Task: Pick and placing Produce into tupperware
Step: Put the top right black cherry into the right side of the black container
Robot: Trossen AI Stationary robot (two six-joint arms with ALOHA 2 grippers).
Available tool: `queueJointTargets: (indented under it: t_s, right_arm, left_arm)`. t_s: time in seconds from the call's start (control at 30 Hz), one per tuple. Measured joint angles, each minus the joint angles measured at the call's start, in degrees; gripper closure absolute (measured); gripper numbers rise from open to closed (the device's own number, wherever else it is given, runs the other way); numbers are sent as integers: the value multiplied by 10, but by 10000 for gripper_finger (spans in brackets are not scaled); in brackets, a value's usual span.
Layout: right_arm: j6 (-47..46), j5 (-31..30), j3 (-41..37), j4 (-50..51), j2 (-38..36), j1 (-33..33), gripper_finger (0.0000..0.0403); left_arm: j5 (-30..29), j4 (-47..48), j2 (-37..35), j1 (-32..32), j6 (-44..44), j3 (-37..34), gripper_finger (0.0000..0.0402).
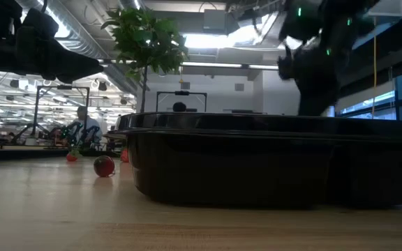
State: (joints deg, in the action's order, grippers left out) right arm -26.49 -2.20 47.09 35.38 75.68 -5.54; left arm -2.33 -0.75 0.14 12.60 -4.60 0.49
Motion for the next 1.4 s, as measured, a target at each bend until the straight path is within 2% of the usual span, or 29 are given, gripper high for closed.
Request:
queueJointTargets:
  t_s: [0.1,0.3,0.53,0.9,1.4]
  right_arm:
    - [-2,0,22,-25,0,60,282]
    - [-2,1,23,-150,2,177,281]
    - [13,0,22,-241,53,259,281]
    - [31,-1,21,-279,185,291,281]
    - [27,-1,21,-267,204,302,276]
  left_arm:
    - [0,0,0,0,0,0,215]
    - [0,0,0,0,0,0,215]
    - [0,0,0,0,0,0,215]
    - [0,0,0,0,1,0,215]
    - [0,0,0,0,2,0,215]
